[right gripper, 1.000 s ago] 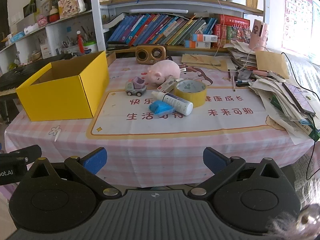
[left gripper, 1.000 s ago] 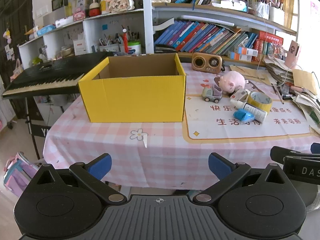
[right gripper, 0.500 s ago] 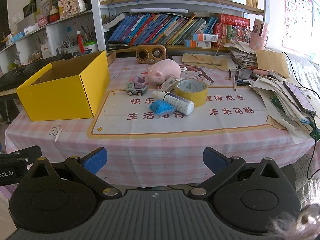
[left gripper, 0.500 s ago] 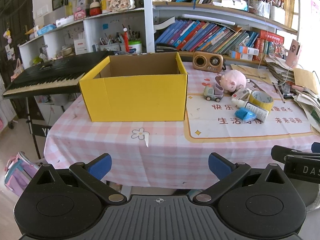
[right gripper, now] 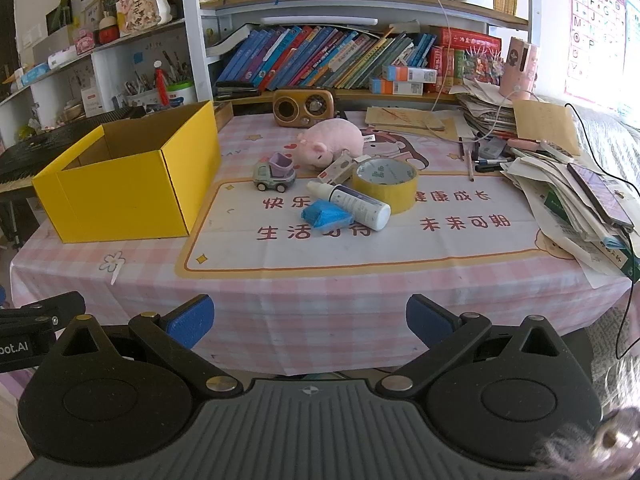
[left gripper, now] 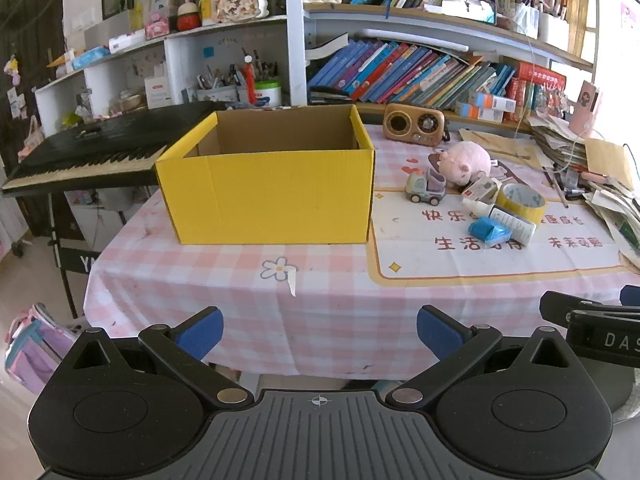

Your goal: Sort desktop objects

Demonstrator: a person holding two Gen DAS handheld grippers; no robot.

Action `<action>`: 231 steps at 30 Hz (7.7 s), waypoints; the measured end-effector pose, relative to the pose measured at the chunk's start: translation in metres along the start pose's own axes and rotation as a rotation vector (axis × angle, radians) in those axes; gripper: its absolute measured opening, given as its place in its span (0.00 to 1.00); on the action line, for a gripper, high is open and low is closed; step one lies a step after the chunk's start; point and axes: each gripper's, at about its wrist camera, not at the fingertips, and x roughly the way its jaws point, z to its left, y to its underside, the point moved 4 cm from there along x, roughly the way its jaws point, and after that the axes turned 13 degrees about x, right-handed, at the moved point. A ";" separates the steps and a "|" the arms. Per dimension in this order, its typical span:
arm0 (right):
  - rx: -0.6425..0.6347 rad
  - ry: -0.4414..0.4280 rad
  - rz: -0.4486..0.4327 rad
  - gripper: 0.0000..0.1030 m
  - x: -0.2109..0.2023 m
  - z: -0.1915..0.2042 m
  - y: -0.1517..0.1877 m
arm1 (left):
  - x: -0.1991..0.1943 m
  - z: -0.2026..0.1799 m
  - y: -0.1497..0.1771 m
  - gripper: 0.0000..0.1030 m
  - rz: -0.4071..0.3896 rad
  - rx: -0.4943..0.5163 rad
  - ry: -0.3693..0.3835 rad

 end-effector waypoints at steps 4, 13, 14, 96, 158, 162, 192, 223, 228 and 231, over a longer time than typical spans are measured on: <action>0.000 0.001 -0.001 1.00 0.000 0.000 0.000 | 0.000 0.000 -0.001 1.00 -0.003 0.004 0.002; 0.001 0.001 0.001 1.00 -0.001 0.001 -0.001 | 0.001 0.000 -0.003 1.00 0.000 0.003 0.004; 0.001 0.001 0.001 1.00 0.000 0.001 0.000 | 0.001 0.000 -0.003 1.00 0.000 0.003 0.004; -0.005 0.046 -0.001 1.00 0.047 -0.058 -0.057 | 0.063 -0.074 -0.061 1.00 -0.013 0.038 0.142; -0.336 -0.293 0.287 0.48 0.205 -0.062 -0.109 | 0.189 -0.120 -0.096 0.72 0.188 -0.023 0.101; -0.383 -0.305 0.301 0.43 0.216 -0.057 -0.109 | 0.197 -0.120 -0.096 0.71 0.199 -0.045 0.088; -0.330 -0.441 0.290 0.29 0.176 -0.046 -0.122 | 0.117 -0.099 -0.115 0.30 0.031 -0.162 0.114; -0.256 -0.356 0.243 0.29 0.058 0.027 -0.044 | 0.033 -0.009 -0.034 0.30 -0.023 -0.149 0.246; -0.238 -0.346 0.243 0.29 0.040 0.046 -0.020 | 0.016 0.008 -0.017 0.30 -0.029 -0.116 0.251; -0.228 -0.347 0.248 0.29 0.032 0.057 -0.006 | 0.007 0.018 -0.007 0.30 -0.027 -0.101 0.247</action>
